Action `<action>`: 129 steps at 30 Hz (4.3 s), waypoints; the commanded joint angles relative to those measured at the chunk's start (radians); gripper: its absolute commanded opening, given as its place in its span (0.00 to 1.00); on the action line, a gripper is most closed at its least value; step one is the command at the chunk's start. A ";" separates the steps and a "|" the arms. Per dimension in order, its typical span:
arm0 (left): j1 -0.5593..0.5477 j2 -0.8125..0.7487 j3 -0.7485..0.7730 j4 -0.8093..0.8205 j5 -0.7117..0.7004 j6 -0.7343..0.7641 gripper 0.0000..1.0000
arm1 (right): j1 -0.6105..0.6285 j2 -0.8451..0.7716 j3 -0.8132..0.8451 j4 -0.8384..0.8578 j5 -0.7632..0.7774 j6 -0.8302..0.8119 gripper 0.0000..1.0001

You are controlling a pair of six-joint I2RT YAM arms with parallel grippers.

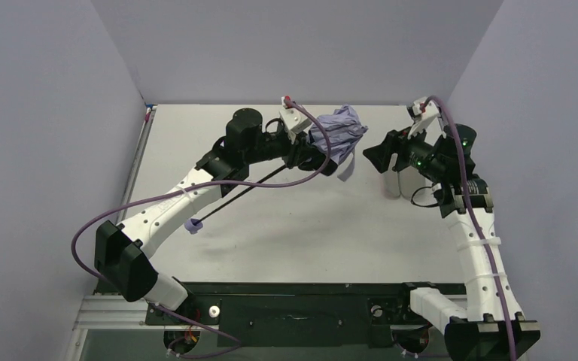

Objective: Open the umbrella

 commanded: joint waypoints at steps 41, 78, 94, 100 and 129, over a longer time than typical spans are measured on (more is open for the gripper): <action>-0.087 0.028 0.151 -0.389 0.389 0.646 0.00 | 0.432 0.100 0.141 -0.411 0.067 -0.811 0.50; 0.367 0.033 0.177 0.256 -0.030 -1.024 0.91 | 0.353 -0.053 -0.123 0.527 0.243 -0.038 0.00; 0.298 0.108 0.212 0.439 -0.014 -1.103 0.53 | 0.448 -0.065 -0.125 0.509 0.230 -0.115 0.00; 0.281 0.120 0.233 0.479 0.000 -1.065 0.07 | 0.457 -0.067 -0.131 0.507 0.229 -0.121 0.00; 0.050 -0.031 0.101 0.082 -0.198 0.244 0.00 | -0.011 -0.178 -0.375 0.221 0.336 -0.083 0.80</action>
